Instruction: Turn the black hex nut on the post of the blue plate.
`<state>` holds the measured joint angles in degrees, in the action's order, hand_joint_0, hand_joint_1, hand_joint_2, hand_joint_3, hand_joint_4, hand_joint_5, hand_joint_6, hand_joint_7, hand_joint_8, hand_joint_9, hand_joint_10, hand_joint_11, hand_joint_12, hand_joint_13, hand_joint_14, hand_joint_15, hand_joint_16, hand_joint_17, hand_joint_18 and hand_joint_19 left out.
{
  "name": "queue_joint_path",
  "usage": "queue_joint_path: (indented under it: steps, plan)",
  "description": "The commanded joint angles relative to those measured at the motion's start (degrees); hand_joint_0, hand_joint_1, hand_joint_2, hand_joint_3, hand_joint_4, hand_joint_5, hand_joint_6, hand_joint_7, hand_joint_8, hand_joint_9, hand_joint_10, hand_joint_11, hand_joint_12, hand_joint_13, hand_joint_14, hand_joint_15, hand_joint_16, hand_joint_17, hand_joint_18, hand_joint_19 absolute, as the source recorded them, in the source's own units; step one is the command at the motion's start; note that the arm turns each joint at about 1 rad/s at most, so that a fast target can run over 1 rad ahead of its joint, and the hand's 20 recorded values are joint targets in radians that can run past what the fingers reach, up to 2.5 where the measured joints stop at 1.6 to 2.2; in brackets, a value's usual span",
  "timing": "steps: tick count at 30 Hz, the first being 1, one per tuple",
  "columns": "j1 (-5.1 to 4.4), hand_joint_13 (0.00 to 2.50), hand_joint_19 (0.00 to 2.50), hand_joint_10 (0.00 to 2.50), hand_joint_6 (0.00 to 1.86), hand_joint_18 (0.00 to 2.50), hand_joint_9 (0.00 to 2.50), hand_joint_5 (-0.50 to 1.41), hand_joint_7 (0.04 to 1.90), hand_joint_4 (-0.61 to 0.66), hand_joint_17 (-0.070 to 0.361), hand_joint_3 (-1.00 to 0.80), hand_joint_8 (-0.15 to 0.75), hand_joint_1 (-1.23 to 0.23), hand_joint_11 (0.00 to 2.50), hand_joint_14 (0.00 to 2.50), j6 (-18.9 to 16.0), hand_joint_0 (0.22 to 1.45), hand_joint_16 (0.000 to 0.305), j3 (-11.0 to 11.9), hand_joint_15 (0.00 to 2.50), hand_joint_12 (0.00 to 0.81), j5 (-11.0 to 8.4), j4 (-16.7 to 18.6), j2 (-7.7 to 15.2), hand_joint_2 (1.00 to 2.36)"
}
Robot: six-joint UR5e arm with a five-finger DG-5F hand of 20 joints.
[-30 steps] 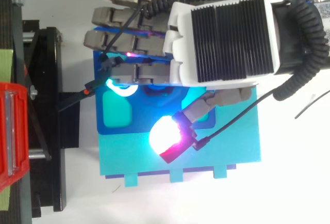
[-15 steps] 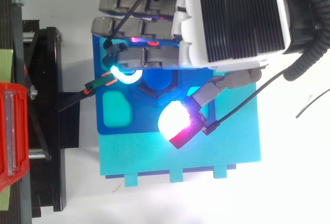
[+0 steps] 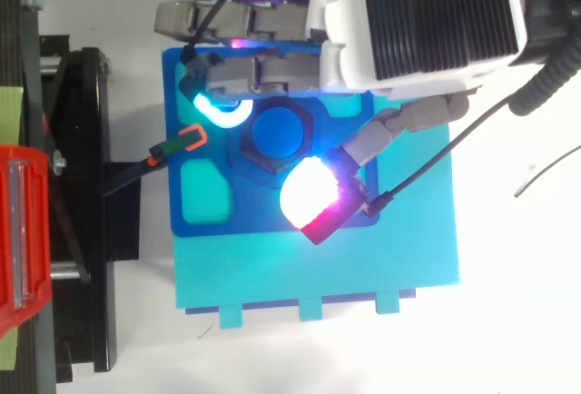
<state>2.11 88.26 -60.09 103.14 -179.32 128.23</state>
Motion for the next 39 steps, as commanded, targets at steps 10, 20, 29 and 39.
queue_joint_path:
  steps: [10, 20, 29, 39]
  plan:
    - [-2.20, 0.08, 0.02, 0.00, 0.50, 0.00, 0.16, -0.22, 0.94, 0.24, 0.159, -0.50, 0.273, -0.52, 0.00, 0.00, -1.0, 0.34, 0.071, 0.2, 0.04, 0.426, -2.33, 3.4, 0.1, 1.00]
    - [-4.40, 0.04, 0.03, 0.00, 0.50, 0.00, 0.10, -0.23, 0.95, 0.18, 0.142, -0.50, 0.231, -0.64, 0.02, 0.00, -1.0, 0.41, 0.063, -2.7, 0.05, 0.390, -5.75, 7.1, 0.2, 1.00]
    - [-4.40, 0.05, 0.04, 0.00, 0.50, 0.00, 0.11, -0.22, 1.02, 0.20, 0.139, -0.50, 0.231, -0.61, 0.02, 0.00, -0.7, 0.42, 0.062, -5.0, 0.05, 0.388, -6.63, 7.4, 0.1, 1.00]
    - [-4.31, 0.10, 0.01, 0.00, 0.50, 0.00, 0.16, -0.20, 1.16, 0.24, 0.145, -0.50, 0.257, -0.54, 0.01, 0.00, -0.6, 0.40, 0.064, -5.1, 0.03, 0.408, -6.63, 6.8, 0.1, 1.00]
